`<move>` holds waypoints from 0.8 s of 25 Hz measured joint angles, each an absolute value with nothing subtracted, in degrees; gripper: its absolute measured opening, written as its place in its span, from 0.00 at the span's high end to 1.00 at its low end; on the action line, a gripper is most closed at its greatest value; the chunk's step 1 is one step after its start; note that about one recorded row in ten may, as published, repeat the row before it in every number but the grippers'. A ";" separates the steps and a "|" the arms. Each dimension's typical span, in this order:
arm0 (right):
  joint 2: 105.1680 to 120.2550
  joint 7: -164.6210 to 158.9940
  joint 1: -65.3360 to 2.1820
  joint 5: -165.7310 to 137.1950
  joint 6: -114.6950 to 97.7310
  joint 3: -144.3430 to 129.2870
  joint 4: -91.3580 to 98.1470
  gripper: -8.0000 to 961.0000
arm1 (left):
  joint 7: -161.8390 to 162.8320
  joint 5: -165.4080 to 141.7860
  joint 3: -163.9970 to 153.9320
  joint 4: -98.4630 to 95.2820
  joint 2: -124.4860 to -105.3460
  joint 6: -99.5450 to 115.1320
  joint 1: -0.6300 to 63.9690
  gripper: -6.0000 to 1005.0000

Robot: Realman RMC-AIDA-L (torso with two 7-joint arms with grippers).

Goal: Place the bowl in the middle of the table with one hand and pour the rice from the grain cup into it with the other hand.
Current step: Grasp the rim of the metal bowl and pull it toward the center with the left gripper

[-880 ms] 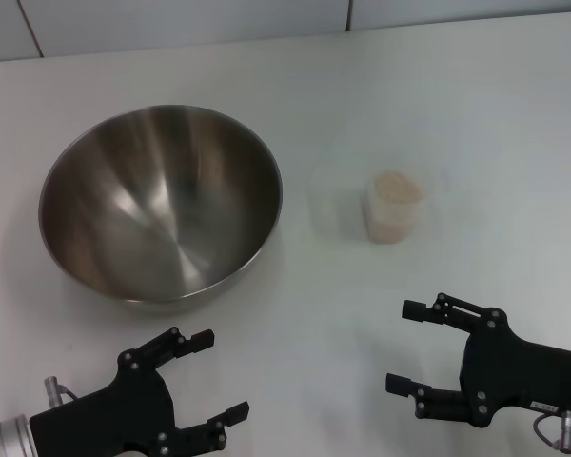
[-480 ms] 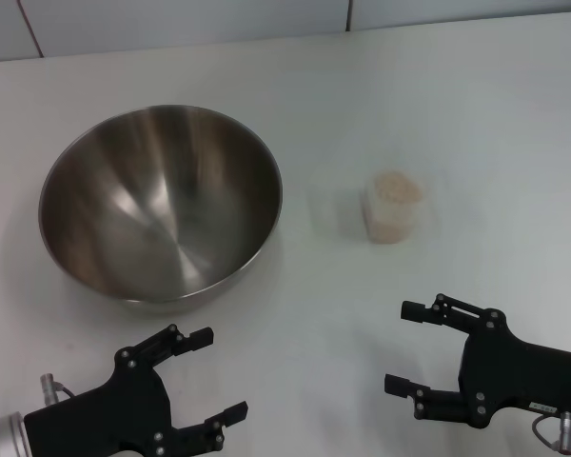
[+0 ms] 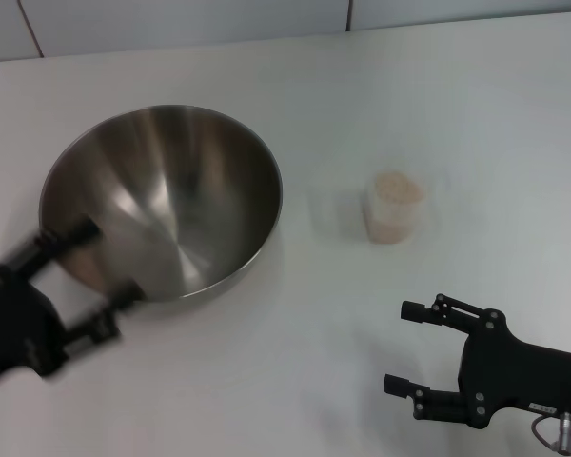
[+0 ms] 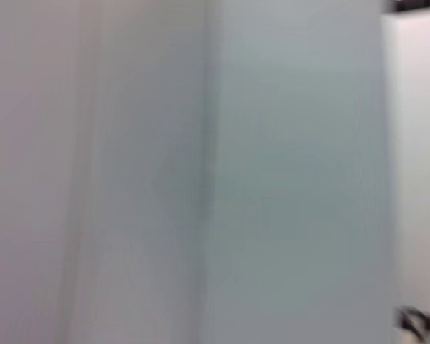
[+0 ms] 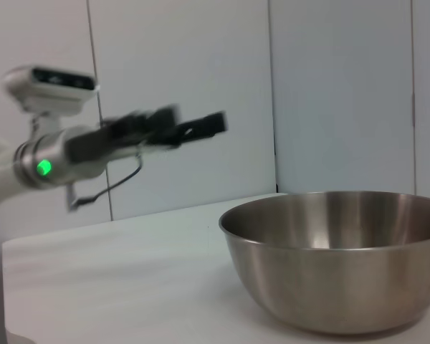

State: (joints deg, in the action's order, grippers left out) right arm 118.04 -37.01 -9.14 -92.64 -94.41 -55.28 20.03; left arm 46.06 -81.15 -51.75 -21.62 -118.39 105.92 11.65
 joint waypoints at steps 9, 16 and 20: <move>118.08 -36.95 -8.95 -92.64 -94.39 -55.28 20.73 0.14 | 85.65 -87.13 -49.76 -49.38 -118.42 83.93 10.15 0.14; 118.27 -36.96 -8.54 -92.60 -94.57 -55.29 21.58 0.14 | 103.61 -104.07 -50.60 -59.13 -118.57 75.61 14.60 0.16; 118.37 -37.17 -8.29 -92.58 -94.76 -55.25 22.07 0.14 | 108.14 -110.86 -51.16 -59.45 -118.59 74.49 17.82 0.16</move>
